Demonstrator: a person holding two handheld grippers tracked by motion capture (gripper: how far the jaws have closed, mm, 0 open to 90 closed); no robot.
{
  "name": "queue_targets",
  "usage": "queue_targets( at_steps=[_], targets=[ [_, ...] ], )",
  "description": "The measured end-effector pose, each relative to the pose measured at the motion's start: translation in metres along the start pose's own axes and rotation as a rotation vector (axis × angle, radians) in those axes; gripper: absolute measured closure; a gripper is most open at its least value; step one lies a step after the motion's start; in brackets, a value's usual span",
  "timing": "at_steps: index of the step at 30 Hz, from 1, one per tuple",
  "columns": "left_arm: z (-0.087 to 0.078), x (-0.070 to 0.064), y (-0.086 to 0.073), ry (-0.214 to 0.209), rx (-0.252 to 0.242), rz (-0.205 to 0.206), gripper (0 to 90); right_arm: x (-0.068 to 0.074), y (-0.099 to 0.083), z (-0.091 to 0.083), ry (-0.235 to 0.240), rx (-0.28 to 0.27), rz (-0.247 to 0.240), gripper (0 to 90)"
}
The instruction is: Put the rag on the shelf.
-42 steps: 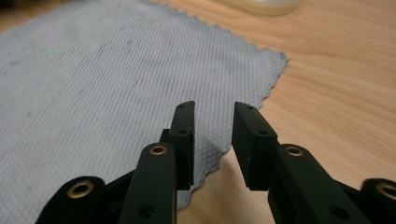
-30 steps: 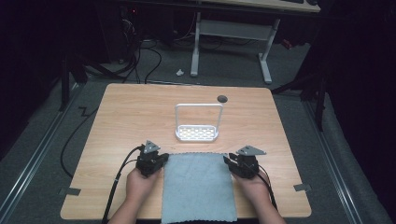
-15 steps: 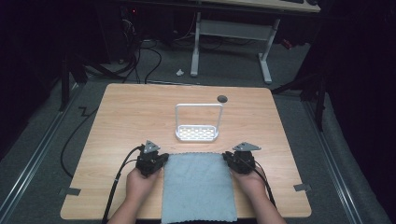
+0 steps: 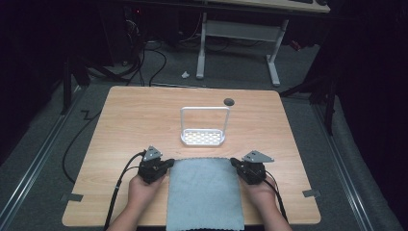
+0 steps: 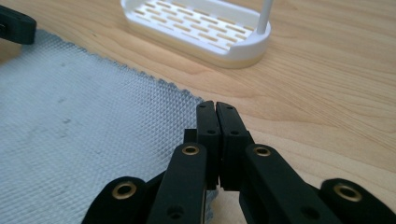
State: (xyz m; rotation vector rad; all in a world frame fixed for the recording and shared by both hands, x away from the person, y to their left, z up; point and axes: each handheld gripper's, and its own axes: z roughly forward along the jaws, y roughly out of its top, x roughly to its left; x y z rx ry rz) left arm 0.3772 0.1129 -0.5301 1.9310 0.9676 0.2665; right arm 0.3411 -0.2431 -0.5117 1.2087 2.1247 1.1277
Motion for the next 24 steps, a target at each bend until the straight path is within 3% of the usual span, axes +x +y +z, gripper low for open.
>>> queue_targets(
  at_steps=[2,5,9,17,24],
  targets=[
    [-0.003,-0.003,0.002,0.002,-0.011,0.010,89.6,0.000,0.000,-0.002,0.001,-0.008,-0.003,90.0],
    [-0.018,-0.013,0.004,0.008,-0.115,-0.006,89.3,0.002,0.003,-0.009,0.016,-0.057,0.020,90.0],
    [-0.029,-0.020,0.007,0.007,-0.168,0.002,89.4,0.009,0.009,-0.017,0.023,-0.103,-0.005,90.0],
    [-0.047,-0.020,0.014,0.013,-0.234,-0.009,89.4,0.018,0.020,-0.037,0.008,-0.219,-0.032,90.0],
    [-0.064,-0.029,0.023,0.026,-0.309,0.033,89.3,0.020,0.026,-0.050,0.006,-0.289,-0.033,90.0]
  ],
)
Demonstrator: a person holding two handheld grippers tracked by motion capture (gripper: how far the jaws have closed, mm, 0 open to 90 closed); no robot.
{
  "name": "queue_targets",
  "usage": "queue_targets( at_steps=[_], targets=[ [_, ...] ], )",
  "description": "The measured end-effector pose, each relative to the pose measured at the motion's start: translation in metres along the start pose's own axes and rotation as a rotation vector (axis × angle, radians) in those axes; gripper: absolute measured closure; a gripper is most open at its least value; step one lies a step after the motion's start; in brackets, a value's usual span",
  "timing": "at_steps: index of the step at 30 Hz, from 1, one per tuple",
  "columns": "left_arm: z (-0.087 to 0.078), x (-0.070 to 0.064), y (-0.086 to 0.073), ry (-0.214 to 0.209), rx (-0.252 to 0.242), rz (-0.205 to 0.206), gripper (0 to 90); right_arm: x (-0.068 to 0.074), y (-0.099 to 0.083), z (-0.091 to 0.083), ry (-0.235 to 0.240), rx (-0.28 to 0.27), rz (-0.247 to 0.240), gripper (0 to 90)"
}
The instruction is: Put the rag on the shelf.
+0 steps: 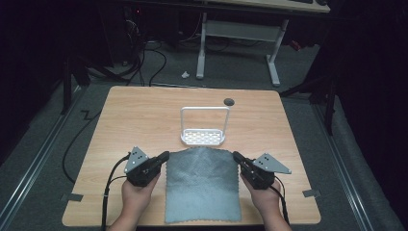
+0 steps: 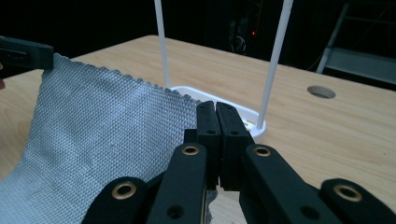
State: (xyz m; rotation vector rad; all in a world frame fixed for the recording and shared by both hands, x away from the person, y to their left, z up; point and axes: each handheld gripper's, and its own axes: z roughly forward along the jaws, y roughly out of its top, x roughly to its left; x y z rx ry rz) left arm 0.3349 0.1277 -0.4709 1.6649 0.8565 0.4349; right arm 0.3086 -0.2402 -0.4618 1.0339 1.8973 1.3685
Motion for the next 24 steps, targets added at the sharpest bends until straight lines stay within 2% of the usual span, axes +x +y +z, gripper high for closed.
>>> queue_targets(
  at_steps=[5,14,18,19,20,24],
  targets=[
    [-0.011,-0.010,0.011,-0.004,-0.064,0.035,89.3,0.002,0.010,-0.011,-0.008,-0.062,-0.001,90.0],
    [-0.016,-0.019,0.029,-0.016,-0.127,0.063,89.4,-0.001,0.024,-0.022,-0.030,-0.121,-0.005,90.0],
    [-0.016,-0.020,0.041,-0.010,-0.154,0.083,89.4,-0.002,0.034,-0.027,-0.045,-0.151,-0.032,90.0],
    [-0.016,-0.019,0.044,-0.008,-0.166,0.080,89.4,-0.003,0.040,-0.029,-0.046,-0.173,-0.028,90.0],
    [-0.016,-0.018,0.048,-0.009,-0.173,0.077,89.4,-0.003,0.040,-0.029,-0.046,-0.173,-0.028,90.0],
    [-0.015,-0.018,0.065,-0.001,-0.199,0.103,89.5,-0.008,0.054,-0.033,-0.052,-0.208,-0.035,90.0]
  ],
)
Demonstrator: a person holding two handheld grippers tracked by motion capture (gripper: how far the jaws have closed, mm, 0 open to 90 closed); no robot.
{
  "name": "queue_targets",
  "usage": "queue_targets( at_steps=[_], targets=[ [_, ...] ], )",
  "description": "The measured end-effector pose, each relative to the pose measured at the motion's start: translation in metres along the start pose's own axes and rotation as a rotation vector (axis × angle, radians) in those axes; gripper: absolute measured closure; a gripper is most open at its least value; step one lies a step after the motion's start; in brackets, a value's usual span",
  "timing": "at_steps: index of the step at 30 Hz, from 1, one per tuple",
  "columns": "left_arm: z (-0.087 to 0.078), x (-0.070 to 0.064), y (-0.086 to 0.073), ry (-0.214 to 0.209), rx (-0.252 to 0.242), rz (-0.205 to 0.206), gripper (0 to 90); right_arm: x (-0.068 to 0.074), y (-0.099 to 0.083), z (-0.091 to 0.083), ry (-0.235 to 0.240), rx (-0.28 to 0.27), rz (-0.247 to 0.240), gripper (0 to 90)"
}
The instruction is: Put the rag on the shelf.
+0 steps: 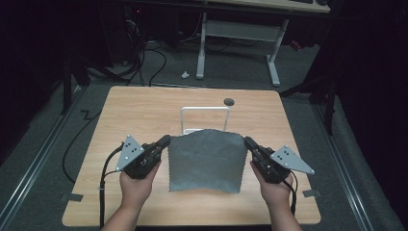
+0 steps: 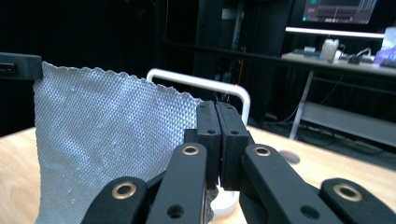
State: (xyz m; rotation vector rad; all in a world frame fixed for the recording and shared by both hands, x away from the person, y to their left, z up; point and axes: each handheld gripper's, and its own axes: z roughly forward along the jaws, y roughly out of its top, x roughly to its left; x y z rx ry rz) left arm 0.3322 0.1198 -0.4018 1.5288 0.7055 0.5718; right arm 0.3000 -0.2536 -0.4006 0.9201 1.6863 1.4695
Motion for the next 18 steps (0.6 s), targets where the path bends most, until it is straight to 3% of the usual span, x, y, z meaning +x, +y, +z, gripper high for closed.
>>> queue_targets(
  at_steps=[11,18],
  targets=[
    [0.005,0.001,0.037,0.012,-0.069,0.042,89.6,-0.007,0.044,-0.002,-0.004,-0.091,-0.030,90.0],
    [0.005,0.003,0.043,0.009,-0.075,0.042,89.7,-0.009,0.055,-0.004,-0.010,-0.115,-0.040,90.0]
  ],
)
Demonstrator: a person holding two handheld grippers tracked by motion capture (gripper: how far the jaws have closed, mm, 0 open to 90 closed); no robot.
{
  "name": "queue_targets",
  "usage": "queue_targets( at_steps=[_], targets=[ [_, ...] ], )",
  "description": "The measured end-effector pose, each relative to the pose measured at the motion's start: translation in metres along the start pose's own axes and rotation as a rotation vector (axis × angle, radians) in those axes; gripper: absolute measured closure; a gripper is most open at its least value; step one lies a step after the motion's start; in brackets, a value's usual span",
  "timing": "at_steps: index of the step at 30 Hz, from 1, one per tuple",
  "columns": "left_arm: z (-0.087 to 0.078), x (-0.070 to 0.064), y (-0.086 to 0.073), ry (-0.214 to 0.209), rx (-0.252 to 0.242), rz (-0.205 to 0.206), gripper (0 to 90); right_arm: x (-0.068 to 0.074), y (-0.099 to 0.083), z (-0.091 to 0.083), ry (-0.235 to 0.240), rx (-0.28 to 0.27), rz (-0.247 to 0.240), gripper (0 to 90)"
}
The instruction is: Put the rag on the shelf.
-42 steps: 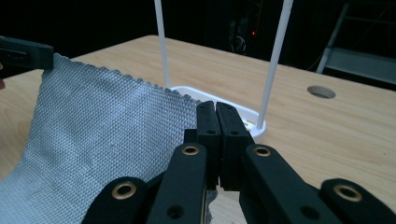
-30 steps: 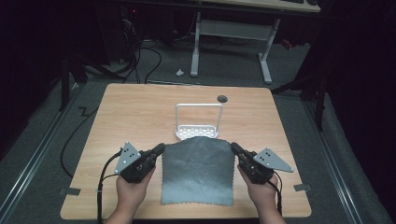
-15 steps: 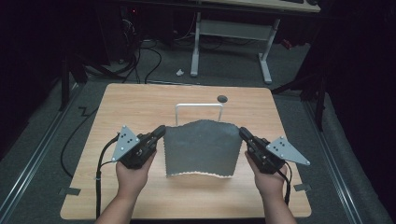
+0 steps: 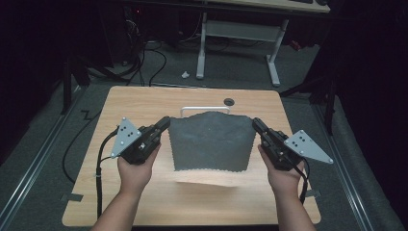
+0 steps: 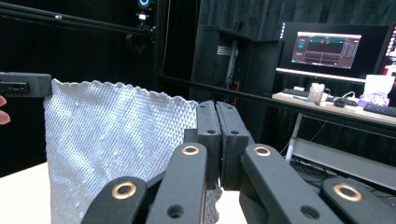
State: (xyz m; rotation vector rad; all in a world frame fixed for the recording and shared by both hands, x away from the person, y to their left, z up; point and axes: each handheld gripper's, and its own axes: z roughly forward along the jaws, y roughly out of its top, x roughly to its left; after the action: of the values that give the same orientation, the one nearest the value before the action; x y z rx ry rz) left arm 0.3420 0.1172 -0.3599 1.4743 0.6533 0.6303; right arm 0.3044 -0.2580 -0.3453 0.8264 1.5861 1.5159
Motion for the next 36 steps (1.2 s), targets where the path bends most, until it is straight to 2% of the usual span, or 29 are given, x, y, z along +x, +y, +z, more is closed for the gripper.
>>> queue_targets(
  at_steps=[5,9,14,20,22,30,31,33,36],
  targets=[
    [0.003,0.002,0.002,0.002,0.013,0.010,89.7,-0.003,-0.001,0.001,-0.001,0.005,0.012,90.0],
    [0.011,0.010,0.003,0.015,0.030,0.002,89.7,-0.007,0.000,0.007,0.002,0.018,0.027,90.0],
    [0.026,0.018,0.006,0.033,0.057,0.008,89.8,-0.015,0.000,0.019,-0.010,0.046,0.039,90.0],
    [0.043,0.023,0.014,0.059,0.058,0.031,89.9,-0.029,0.005,0.037,-0.040,0.050,0.078,90.0],
    [0.049,0.026,0.018,0.068,0.064,0.033,89.9,-0.032,0.008,0.042,-0.050,0.056,0.070,90.0],
    [0.075,0.040,0.030,0.133,0.102,0.086,89.9,-0.040,0.020,0.067,-0.074,0.079,0.051,90.0],
    [0.079,0.043,0.032,0.141,0.120,0.102,89.9,-0.043,0.022,0.075,-0.076,0.086,0.050,90.0],
    [0.085,0.047,0.035,0.150,0.143,0.129,89.9,-0.045,0.023,0.079,-0.076,0.095,0.054,90.0],
    [0.092,0.055,0.037,0.170,0.169,0.153,89.9,-0.050,0.025,0.091,-0.076,0.111,0.058,90.0]
  ],
)
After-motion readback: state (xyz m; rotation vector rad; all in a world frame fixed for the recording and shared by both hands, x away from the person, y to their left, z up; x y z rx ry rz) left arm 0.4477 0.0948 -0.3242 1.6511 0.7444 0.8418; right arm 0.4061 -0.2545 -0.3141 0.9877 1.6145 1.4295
